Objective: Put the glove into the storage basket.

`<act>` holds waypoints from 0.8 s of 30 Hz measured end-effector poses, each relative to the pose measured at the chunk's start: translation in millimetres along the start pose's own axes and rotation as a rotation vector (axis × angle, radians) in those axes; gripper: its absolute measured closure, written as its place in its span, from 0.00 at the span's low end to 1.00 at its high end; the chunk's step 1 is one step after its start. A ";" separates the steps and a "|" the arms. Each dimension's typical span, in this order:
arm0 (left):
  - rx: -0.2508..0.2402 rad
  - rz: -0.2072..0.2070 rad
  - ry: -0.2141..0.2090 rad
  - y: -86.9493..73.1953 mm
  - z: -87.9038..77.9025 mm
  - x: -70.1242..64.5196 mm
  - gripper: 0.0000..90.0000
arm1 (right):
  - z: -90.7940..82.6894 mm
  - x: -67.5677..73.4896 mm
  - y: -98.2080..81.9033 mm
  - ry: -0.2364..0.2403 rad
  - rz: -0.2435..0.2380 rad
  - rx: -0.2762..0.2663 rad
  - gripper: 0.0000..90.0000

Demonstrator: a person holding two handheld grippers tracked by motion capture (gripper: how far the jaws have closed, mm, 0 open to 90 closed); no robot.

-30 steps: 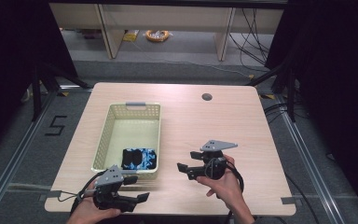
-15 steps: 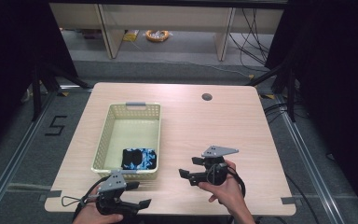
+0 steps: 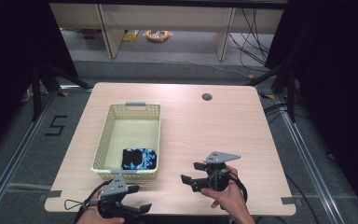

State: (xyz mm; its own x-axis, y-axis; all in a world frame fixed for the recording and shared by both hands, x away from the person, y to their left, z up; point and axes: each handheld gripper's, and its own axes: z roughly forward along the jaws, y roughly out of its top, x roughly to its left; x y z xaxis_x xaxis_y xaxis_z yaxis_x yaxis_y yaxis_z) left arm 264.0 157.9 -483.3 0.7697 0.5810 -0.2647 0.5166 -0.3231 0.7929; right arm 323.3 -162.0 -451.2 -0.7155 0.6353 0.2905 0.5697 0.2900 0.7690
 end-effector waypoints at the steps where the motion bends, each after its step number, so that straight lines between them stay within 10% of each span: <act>1: 0.000 0.000 0.000 0.0 0.0 0.0 0.23 | 0.0 0.0 0.0 0.000 0.000 0.000 0.31; 24: 0.054 0.024 -0.001 -10.5 4.8 -1.3 0.24 | -4.7 -1.7 -25.6 0.009 0.002 0.020 0.30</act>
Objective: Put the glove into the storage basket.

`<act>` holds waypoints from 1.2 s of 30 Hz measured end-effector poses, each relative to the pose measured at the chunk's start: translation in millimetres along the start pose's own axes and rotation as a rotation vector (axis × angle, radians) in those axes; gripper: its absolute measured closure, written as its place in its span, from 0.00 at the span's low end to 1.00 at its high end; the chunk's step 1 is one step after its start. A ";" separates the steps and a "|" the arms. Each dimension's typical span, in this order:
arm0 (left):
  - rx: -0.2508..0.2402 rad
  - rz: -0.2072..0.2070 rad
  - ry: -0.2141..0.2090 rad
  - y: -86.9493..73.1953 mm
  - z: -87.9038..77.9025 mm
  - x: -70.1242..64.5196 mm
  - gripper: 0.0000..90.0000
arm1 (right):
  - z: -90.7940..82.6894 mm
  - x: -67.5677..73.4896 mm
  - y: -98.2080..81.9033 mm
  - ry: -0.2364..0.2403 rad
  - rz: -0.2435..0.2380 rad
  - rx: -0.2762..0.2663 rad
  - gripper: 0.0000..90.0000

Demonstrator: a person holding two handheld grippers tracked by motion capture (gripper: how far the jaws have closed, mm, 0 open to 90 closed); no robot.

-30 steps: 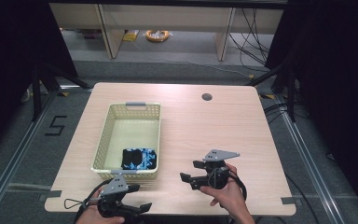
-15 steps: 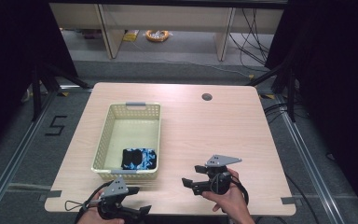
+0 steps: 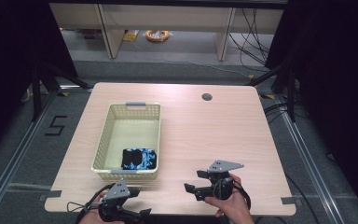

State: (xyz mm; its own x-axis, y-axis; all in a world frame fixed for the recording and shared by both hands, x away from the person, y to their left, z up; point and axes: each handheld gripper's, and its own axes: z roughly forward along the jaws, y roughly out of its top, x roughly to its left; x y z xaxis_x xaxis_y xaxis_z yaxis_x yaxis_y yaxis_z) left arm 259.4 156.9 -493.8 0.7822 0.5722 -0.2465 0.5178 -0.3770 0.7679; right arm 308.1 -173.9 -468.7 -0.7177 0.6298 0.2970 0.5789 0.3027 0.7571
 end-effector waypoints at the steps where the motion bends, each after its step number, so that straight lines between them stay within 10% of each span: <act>1: 0.005 0.011 0.005 -0.5 0.1 0.4 0.24 | 1.0 0.2 -1.5 0.005 -0.002 -0.010 0.30; 36: 0.029 0.045 0.065 -15.0 4.5 -5.8 0.22 | -1.3 19.3 -39.0 -0.068 -0.098 0.101 0.23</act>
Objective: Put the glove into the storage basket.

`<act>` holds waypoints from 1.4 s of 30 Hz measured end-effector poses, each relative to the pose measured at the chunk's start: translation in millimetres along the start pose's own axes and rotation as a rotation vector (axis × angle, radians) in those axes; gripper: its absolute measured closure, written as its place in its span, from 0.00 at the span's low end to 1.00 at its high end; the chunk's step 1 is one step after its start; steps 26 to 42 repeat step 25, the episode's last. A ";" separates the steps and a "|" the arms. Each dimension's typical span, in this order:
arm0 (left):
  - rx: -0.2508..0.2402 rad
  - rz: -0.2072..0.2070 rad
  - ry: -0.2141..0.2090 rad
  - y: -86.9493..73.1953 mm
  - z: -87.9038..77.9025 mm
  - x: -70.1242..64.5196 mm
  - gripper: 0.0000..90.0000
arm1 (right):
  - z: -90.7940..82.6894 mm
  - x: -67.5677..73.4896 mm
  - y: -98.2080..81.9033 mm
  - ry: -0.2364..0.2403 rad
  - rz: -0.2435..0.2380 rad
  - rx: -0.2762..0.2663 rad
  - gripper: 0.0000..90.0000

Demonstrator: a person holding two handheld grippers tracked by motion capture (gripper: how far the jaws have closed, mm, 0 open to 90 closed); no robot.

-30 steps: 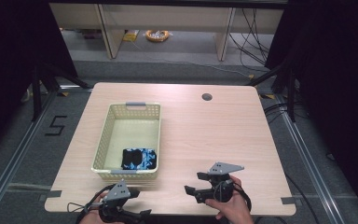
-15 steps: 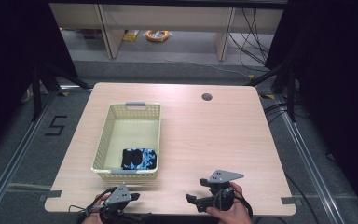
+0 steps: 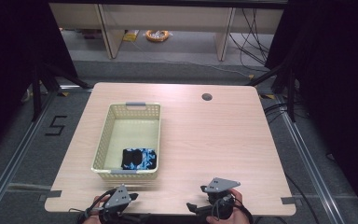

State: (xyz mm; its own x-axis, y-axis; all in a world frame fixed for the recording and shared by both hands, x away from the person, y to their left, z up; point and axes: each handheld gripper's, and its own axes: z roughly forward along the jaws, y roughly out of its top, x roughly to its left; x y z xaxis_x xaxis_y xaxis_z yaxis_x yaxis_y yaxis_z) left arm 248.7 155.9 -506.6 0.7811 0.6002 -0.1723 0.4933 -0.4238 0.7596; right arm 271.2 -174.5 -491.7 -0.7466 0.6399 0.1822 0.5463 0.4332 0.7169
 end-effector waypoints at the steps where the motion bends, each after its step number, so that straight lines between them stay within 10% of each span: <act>1: -0.001 -0.002 0.000 -0.2 0.3 -0.3 0.22 | -0.1 -0.4 -0.2 -0.001 -0.006 0.001 0.23; 3: 0.012 0.044 0.003 0.4 -0.7 1.9 0.22 | 0.3 -0.5 -0.9 -0.003 -0.012 -0.003 0.23; 8: -0.003 -0.001 -0.001 -0.4 0.8 0.1 0.22 | 0.6 -1.5 -1.3 0.001 -0.019 0.001 0.23; 11: 0.007 0.047 0.026 0.0 1.0 3.0 0.22 | 0.6 -1.5 -1.3 0.001 -0.019 0.001 0.23; 42: -0.003 0.019 0.008 0.0 0.9 3.1 0.22 | 1.2 -3.0 -1.5 -0.005 -0.013 -0.003 0.22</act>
